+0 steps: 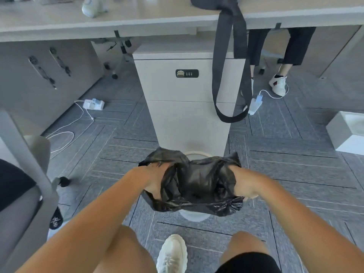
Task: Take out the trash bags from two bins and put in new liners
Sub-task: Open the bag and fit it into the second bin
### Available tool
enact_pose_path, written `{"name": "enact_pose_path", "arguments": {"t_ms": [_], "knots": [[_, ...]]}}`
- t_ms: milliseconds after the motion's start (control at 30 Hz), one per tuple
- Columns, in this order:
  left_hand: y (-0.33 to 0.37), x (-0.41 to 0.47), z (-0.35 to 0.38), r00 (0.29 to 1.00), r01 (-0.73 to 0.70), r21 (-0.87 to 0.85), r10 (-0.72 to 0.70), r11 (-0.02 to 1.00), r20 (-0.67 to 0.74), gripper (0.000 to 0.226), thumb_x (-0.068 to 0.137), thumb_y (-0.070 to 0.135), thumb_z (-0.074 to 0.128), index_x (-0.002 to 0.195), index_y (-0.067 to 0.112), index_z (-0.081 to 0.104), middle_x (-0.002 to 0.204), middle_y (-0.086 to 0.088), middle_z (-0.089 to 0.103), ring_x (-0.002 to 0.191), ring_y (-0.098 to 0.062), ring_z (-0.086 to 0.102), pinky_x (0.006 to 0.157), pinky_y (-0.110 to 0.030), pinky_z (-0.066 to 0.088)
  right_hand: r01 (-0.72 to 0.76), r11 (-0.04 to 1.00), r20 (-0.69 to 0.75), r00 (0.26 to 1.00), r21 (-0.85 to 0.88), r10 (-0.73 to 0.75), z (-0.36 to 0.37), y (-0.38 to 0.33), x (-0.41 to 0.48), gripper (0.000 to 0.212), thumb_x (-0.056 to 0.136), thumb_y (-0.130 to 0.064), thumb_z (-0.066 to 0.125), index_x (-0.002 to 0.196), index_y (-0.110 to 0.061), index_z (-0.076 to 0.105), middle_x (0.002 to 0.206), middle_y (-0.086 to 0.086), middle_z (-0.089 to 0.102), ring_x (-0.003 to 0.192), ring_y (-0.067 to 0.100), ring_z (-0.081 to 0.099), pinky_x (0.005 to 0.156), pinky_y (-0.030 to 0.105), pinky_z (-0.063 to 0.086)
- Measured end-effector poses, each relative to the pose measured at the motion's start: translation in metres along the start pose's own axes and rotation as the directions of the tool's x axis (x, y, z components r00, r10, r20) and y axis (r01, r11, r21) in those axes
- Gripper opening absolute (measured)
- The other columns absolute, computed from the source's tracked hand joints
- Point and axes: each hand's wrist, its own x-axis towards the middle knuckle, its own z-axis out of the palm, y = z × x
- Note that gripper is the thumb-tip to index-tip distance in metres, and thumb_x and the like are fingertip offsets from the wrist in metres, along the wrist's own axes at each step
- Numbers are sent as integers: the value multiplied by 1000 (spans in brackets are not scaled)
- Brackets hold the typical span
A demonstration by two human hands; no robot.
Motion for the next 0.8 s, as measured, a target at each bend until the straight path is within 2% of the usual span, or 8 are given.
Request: {"name": "enact_pose_path", "arguments": {"t_ms": [133, 233, 333, 533, 567, 667, 733, 800], "knots": [[-1, 9, 3, 994, 2, -61, -9, 998, -107, 131, 65, 43, 86, 154, 32, -11, 163, -7, 6, 146, -30, 22, 114, -47, 32, 14, 999, -76, 997, -40, -17, 0, 0, 4, 101, 83, -13, 61, 156, -33, -7, 127, 17, 50, 81, 25, 63, 59, 31, 54], [-9, 25, 14, 991, 5, -49, -11, 999, -131, 136, 61, 46, 87, 152, 36, -15, 162, -7, 10, 145, -31, 26, 113, -50, 33, -7, 999, -67, 998, -47, 3, 2, 2, 9, 108, 84, -11, 64, 153, -37, -15, 149, 22, 23, 86, 29, 59, 59, 32, 51], [-19, 39, 24, 996, -2, -85, -6, 996, -93, 137, 60, 45, 87, 151, 38, -15, 159, -8, 18, 140, -33, 33, 110, -49, 37, -36, 994, -47, 998, -104, 31, 4, 4, 16, 111, 82, -16, 71, 154, -34, -12, 153, 24, 3, 100, 38, 57, 69, 35, 52], [-35, 72, 49, 999, -20, -161, 16, 987, -29, 129, 65, 48, 85, 155, 32, -6, 158, -7, 27, 139, -30, 36, 110, -46, 39, -81, 976, -7, 997, -203, 81, 18, 9, 54, 110, 83, -19, 73, 154, -14, -11, 154, 22, -3, 81, 28, 48, 56, 29, 40], [-36, 78, 54, 1000, -23, -170, 20, 985, -22, 130, 62, 50, 85, 155, 32, -5, 156, -7, 30, 137, -31, 39, 109, -46, 40, -90, 970, 0, 996, -226, 93, 22, 9, 61, 112, 82, -19, 73, 154, -12, -13, 155, 22, -5, 82, 29, 49, 59, 32, 44], [-41, 95, 68, 1000, -24, -179, 22, 984, -13, 130, 60, 55, 85, 155, 31, -1, 152, -7, 36, 131, -31, 45, 104, -45, 45, -127, 940, 12, 990, -316, 138, 37, 10, 79, 115, 80, -19, 75, 154, -15, -13, 159, 18, -9, 104, 38, 57, 90, 48, 51], [-46, 107, 80, 999, -27, -187, 20, 982, -39, 127, 58, 57, 83, 153, 34, 2, 145, -5, 43, 123, -31, 51, 98, -46, 49, -146, 920, -4, 988, -363, 155, 43, 11, 85, 110, 79, -20, 74, 155, -16, -5, 161, 14, -9, 112, 40, 58, 90, 49, 50], [-49, 115, 89, 996, -30, -204, 12, 978, -89, 117, 58, 51, 82, 149, 37, 11, 129, -2, 54, 107, -27, 58, 87, -45, 54, -158, 911, -24, 987, -381, 162, 48, 12, 89, 99, 80, -20, 73, 153, -16, 7, 161, 11, -1, 105, 38, 60, 85, 48, 52]]}}
